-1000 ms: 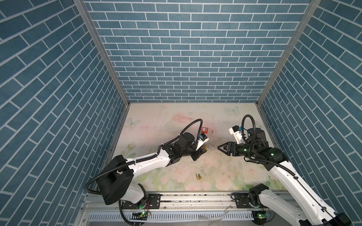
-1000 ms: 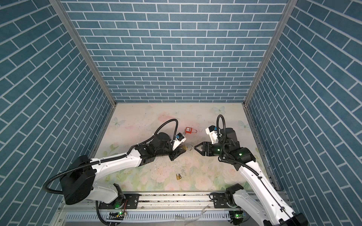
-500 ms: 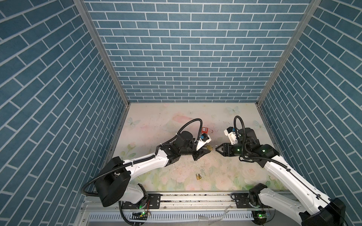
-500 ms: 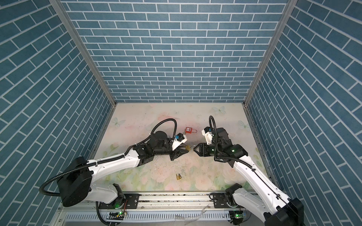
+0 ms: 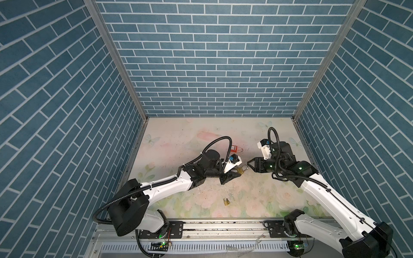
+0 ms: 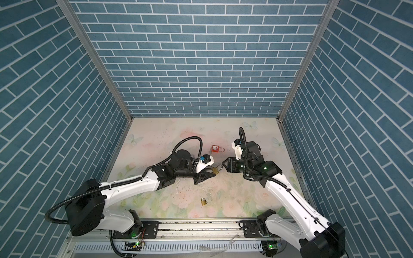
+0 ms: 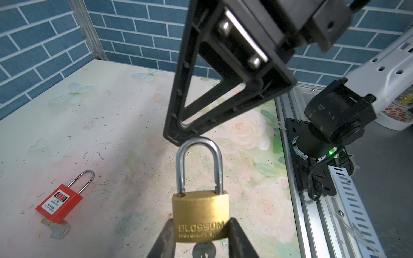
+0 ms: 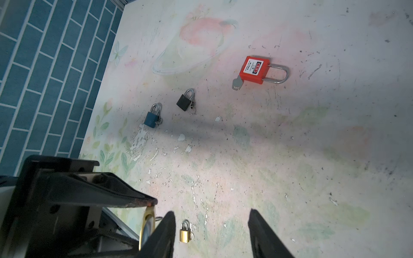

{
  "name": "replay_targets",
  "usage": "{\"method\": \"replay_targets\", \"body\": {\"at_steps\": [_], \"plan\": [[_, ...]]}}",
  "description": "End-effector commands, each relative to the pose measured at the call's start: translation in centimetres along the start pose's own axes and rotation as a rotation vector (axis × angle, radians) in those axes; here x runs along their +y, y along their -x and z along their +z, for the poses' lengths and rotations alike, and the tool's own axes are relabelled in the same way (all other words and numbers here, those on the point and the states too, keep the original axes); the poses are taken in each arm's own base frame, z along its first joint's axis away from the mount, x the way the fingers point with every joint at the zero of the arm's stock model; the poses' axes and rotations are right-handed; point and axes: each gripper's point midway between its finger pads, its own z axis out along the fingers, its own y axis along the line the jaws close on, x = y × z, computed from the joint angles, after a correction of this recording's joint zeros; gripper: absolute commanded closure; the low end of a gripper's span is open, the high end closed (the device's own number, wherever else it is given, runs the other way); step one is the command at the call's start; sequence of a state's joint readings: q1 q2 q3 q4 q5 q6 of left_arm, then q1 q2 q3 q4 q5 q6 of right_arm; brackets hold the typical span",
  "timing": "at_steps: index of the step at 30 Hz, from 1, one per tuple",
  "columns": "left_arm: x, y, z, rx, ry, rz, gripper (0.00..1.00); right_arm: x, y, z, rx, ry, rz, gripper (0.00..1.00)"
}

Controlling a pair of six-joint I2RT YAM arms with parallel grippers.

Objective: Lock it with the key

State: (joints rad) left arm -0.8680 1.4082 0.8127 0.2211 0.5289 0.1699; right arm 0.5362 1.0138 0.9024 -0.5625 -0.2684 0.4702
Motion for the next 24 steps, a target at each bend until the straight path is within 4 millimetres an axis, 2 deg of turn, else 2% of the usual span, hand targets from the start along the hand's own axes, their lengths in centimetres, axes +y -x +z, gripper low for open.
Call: {"method": "replay_targets", "body": {"at_steps": [1, 4, 7, 11, 15, 20, 24], "plan": [[-0.1, 1.6, -0.9, -0.05, 0.011, 0.098, 1.0, -0.1, 0.8, -0.7, -0.028, -0.019, -0.003, 0.46], [0.8, 1.0, -1.0, -0.02, 0.07, 0.146, 1.0, 0.5, 0.9, -1.5, -0.031, 0.013, 0.02, 0.45], [1.2, 0.1, -1.3, 0.01, 0.11, 0.245, 1.0, 2.3, 0.5, -2.3, -0.006, 0.112, 0.026, 0.46], [1.3, -0.8, -1.8, 0.024, 0.145, 0.382, 1.0, 4.4, -0.3, -3.2, 0.039, 0.223, 0.035, 0.48], [1.0, -0.7, -2.3, 0.02, 0.154, 0.463, 1.0, 5.9, -1.3, -4.0, 0.079, 0.319, 0.02, 0.5], [0.3, 0.2, -2.5, -0.001, 0.122, 0.48, 1.0, 5.9, -2.9, -2.6, 0.153, 0.358, 0.032, 0.55], [-0.2, 0.7, -2.5, -0.008, 0.107, 0.487, 1.0, 5.8, -2.6, -1.9, 0.148, 0.365, 0.028, 0.61]]}}
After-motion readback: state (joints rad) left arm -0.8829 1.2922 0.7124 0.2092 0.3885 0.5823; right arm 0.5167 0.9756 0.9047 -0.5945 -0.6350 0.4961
